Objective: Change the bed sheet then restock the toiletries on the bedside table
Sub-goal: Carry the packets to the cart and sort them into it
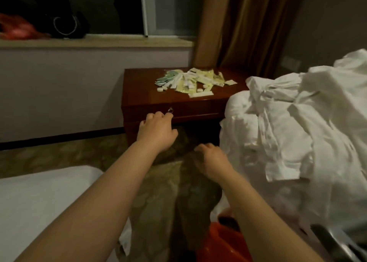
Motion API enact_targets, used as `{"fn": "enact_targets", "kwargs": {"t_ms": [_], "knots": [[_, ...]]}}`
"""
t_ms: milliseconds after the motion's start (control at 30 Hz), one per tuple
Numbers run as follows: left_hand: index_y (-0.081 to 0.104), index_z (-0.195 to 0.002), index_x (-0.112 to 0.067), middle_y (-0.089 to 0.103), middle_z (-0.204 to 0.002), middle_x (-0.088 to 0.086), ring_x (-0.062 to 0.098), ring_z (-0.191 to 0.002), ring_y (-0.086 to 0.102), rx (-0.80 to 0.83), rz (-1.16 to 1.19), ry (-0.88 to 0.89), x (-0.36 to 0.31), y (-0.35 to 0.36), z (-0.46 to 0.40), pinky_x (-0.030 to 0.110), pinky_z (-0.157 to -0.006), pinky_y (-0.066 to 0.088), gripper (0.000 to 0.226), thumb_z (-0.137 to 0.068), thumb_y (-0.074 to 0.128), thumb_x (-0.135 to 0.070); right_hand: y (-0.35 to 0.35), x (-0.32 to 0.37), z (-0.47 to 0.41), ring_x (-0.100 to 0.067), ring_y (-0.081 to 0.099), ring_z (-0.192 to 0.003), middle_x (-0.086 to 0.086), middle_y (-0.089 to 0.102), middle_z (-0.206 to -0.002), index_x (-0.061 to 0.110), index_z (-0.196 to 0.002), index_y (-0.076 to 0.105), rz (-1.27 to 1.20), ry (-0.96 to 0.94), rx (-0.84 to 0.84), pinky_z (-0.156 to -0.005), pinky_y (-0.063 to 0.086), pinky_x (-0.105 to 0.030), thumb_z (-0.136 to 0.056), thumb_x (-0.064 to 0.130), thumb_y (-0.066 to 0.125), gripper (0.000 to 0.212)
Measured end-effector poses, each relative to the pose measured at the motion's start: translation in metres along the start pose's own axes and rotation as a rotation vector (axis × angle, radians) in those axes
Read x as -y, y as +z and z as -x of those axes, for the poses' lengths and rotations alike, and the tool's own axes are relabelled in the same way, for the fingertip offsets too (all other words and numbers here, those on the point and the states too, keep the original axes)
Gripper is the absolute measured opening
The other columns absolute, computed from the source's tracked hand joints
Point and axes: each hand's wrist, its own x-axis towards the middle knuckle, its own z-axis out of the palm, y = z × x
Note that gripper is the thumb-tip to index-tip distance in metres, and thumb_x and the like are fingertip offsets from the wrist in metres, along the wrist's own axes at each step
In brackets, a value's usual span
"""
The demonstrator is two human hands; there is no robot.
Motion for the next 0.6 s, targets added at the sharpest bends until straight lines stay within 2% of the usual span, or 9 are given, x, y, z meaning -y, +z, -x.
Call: {"fn": "enact_targets", "kwargs": {"t_ms": [133,200,333,467,600], "knots": [[0.038,-0.141,-0.023,0.037,-0.142,0.005,0.025,-0.132,0.03,0.013,0.038,0.009,-0.013,0.012,-0.096,0.042,-0.107,0.029,0.047,-0.096,0.044,-0.035,-0.018,-0.04,-0.092,-0.027,0.041,-0.125,-0.004,0.036,-0.143,0.025,-0.14,0.038,-0.047,0.077,0.057,-0.103,0.04,-0.043,-0.094,0.025,0.053,0.048],[0.041,-0.14,-0.023,0.037,-0.142,0.003,0.024,-0.133,0.03,0.036,0.04,-0.005,-0.013,0.023,-0.137,0.042,-0.108,0.029,0.046,-0.096,0.045,-0.035,-0.04,-0.046,-0.144,-0.027,0.04,-0.127,-0.004,0.033,-0.146,0.025,-0.14,0.039,-0.056,0.055,0.013,-0.104,0.039,-0.042,-0.094,0.026,0.051,0.047],[0.041,-0.139,-0.023,0.038,-0.143,0.001,0.022,-0.134,0.031,0.103,0.056,-0.083,0.006,0.052,-0.203,0.041,-0.109,0.029,0.046,-0.095,0.048,-0.034,-0.076,-0.027,-0.239,-0.026,0.039,-0.128,-0.004,0.034,-0.146,0.023,-0.135,0.046,-0.074,-0.071,-0.121,-0.105,0.039,-0.043,-0.094,0.025,0.051,0.042],[0.037,-0.142,-0.02,0.035,-0.145,0.003,0.024,-0.135,0.029,0.207,0.029,-0.103,0.025,0.074,-0.276,0.04,-0.11,0.028,0.051,-0.093,0.049,-0.021,-0.091,-0.014,-0.328,-0.027,0.039,-0.127,-0.005,0.037,-0.144,0.02,-0.133,0.049,-0.064,-0.164,-0.186,-0.103,0.04,-0.044,-0.093,0.023,0.052,0.04],[0.039,-0.14,-0.021,0.036,-0.144,0.003,0.023,-0.133,0.03,0.164,0.05,-0.077,0.051,0.076,-0.373,0.041,-0.108,0.03,0.048,-0.094,0.048,-0.027,-0.084,-0.015,-0.413,-0.029,0.036,-0.13,-0.005,0.035,-0.147,0.02,-0.135,0.049,-0.031,-0.144,-0.167,-0.105,0.037,-0.04,-0.093,0.021,0.05,0.041]]}}
